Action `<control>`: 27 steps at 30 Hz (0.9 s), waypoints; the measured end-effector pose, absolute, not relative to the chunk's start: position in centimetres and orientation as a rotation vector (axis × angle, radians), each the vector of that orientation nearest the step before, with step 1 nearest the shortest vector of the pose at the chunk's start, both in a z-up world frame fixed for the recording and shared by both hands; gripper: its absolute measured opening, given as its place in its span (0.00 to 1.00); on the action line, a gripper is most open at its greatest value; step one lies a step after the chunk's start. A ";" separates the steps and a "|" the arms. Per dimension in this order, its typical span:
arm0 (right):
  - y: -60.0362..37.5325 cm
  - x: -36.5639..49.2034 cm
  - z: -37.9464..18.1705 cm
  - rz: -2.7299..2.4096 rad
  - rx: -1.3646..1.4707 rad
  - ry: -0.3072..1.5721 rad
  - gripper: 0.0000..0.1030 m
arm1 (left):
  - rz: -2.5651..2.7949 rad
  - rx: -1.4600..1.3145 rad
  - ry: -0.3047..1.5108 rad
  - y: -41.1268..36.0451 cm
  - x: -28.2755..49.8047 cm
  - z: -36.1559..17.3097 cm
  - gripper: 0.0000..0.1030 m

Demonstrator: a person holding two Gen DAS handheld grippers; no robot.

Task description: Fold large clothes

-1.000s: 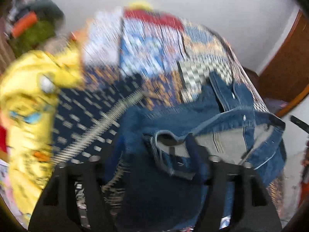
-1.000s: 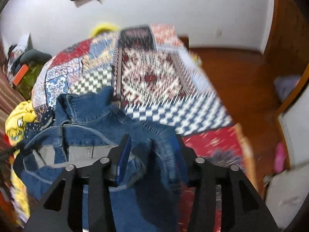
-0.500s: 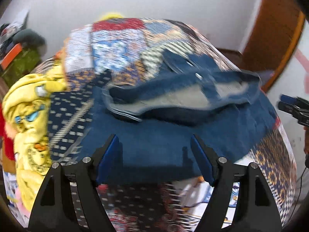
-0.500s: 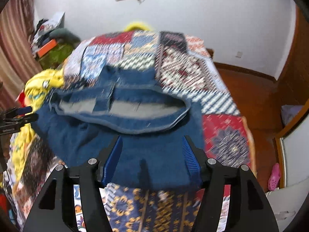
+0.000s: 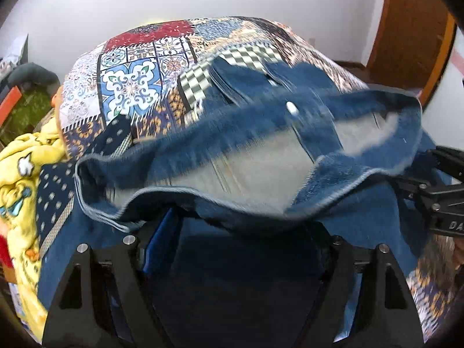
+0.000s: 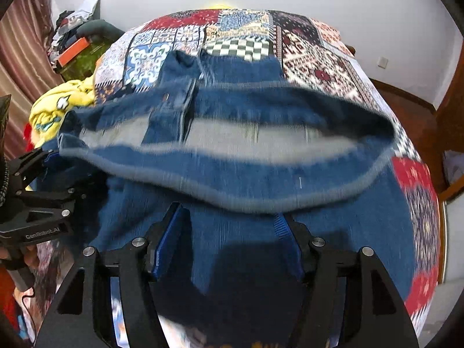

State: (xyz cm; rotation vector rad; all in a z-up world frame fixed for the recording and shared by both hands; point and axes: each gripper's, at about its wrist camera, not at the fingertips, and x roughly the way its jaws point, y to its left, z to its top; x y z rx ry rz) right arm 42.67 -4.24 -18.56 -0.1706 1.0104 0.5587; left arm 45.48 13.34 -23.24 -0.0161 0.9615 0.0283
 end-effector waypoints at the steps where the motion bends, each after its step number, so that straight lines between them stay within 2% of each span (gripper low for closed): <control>1: -3.9 43.7 -18.5 0.552 -0.168 1.000 0.58 | 0.032 -0.026 0.958 13.9 46.4 -23.0 0.76; 5: -3.2 46.9 -17.7 0.523 -0.128 0.975 0.58 | 0.076 -0.063 0.960 15.8 49.5 -22.0 0.76; 9: -3.7 48.8 -16.7 0.385 -0.108 0.905 0.58 | 0.185 -0.076 0.889 17.6 50.4 -19.7 0.76; 13: -5.4 48.9 -15.4 0.399 -0.007 0.927 0.58 | 0.209 -0.083 0.797 19.2 48.6 -16.6 0.76; 16: -6.3 47.0 -14.5 0.447 0.011 0.926 0.58 | 0.168 -0.070 0.797 19.9 46.3 -15.5 0.77; 21: -5.5 44.2 -14.5 0.518 -0.042 0.938 0.58 | 0.091 -0.049 0.888 19.1 42.8 -17.5 0.79; 27: -4.0 41.7 -17.0 0.553 -0.190 0.969 0.62 | 0.079 -0.014 0.960 18.0 39.6 -21.5 0.79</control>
